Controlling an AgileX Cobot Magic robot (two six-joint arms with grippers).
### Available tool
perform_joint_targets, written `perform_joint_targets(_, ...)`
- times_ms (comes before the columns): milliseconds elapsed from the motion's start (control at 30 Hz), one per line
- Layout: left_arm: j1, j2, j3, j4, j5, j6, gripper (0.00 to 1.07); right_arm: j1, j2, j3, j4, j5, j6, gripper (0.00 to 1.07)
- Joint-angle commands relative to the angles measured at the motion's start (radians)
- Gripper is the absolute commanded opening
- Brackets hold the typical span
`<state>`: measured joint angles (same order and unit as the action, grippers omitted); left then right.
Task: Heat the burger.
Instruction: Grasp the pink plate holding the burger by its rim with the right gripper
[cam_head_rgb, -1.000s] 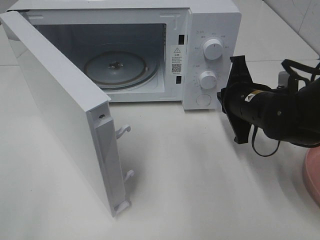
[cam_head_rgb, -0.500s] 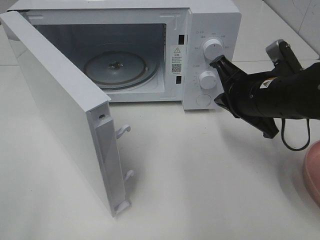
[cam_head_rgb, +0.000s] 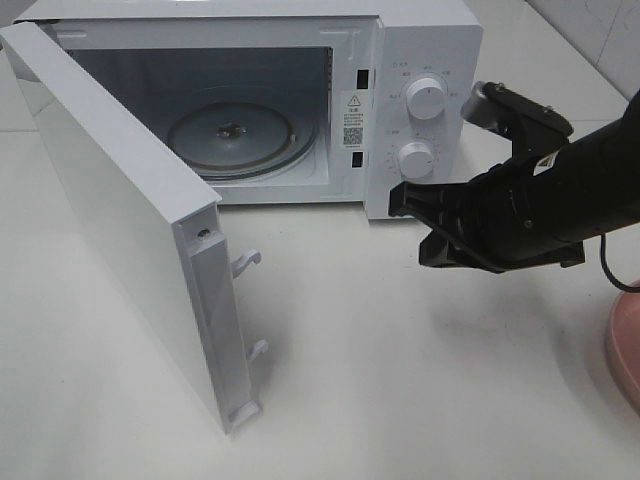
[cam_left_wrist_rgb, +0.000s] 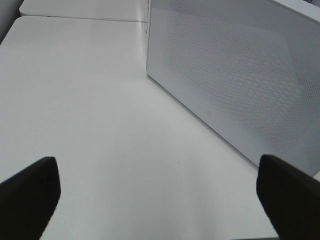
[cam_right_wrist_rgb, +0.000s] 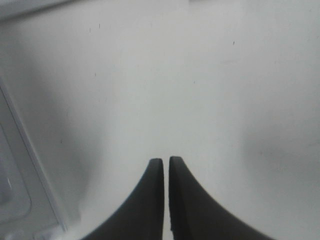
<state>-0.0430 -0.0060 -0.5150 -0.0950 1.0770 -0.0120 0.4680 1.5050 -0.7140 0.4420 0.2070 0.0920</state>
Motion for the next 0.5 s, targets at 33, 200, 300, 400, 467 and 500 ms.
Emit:
perform_joint_targets(33,0.003,-0.014,0.0,-0.01,-0.011,0.0,1.0,-0.004,-0.012,-0.029,-0.035,0.128,-0.074,0.05)
perform_joint_targets(200,0.003,-0.014,0.0,-0.01,-0.011,0.0,1.0,-0.004,-0.012,-0.079,-0.191,0.338,-0.064,0.08)
perform_joint_targets(300,0.003,-0.014,0.0,-0.01,-0.011,0.0,1.0,-0.004,-0.013,-0.09,-0.253,0.407,-0.053,0.12)
perform_joint_targets(400,0.003,-0.014,0.0,-0.01,-0.011,0.0,1.0,-0.007,-0.015,-0.094,-0.285,0.436,-0.053,0.17)
perform_joint_targets(467,0.003,-0.014,0.0,-0.01,-0.011,0.0,1.0,-0.007,-0.022,-0.099,-0.332,0.444,-0.053,0.34)
perform_joint_targets(500,0.003,-0.014,0.0,-0.01,-0.011,0.0,1.0,-0.007,-0.022,-0.099,-0.332,0.444,-0.053,0.34)
